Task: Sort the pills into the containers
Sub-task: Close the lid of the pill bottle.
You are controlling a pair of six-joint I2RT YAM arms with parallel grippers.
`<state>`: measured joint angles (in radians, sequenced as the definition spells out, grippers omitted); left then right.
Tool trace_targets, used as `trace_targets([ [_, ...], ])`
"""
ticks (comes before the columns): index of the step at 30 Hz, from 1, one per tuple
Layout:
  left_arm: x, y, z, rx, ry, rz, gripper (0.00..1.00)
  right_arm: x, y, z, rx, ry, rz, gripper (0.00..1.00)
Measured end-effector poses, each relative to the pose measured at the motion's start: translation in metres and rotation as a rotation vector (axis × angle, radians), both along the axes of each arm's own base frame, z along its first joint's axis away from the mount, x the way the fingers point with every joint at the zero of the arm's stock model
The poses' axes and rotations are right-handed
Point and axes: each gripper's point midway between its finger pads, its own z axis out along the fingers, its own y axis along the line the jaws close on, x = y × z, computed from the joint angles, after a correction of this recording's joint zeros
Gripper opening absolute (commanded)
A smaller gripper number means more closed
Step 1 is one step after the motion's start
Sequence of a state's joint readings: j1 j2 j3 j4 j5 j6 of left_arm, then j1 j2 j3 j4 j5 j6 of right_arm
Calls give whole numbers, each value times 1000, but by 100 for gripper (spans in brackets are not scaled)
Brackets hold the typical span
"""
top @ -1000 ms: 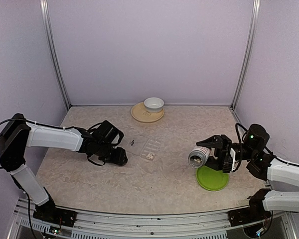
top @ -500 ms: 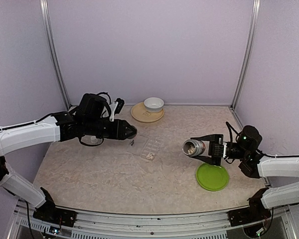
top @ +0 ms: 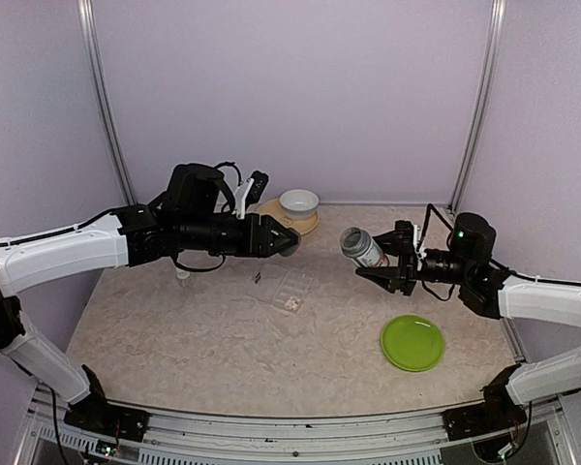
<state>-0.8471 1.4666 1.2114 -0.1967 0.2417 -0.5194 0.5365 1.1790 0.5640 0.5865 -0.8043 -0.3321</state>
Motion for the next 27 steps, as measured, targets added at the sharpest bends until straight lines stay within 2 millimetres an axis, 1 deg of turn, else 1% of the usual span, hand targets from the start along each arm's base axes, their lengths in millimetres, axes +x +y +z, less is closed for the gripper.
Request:
trace_targets([
  [5, -1, -19, 19, -45, -8, -22, 45, 13, 2, -6, -30, 120, -72, 37],
  [11, 3, -33, 41, -93, -28, -28, 45, 21, 7, -19, -80, 218, -138, 36],
  [14, 2, -44, 47, -106, -30, -41, 45, 23, 9, -24, -100, 244, -163, 35],
  [18, -2, -55, 43, -109, -13, -63, 45, 23, 13, -27, -118, 266, -183, 34],
  [21, -4, -61, 32, -96, 12, -75, 45, 25, 16, -26, -127, 272, -197, 34],
  [24, -4, -65, 22, -85, 36, -82, 45, 26, 19, -26, -138, 275, -207, 34],
  [27, -3, -67, 20, -85, 45, -86, 45, 26, 21, -33, -156, 287, -216, 34],
])
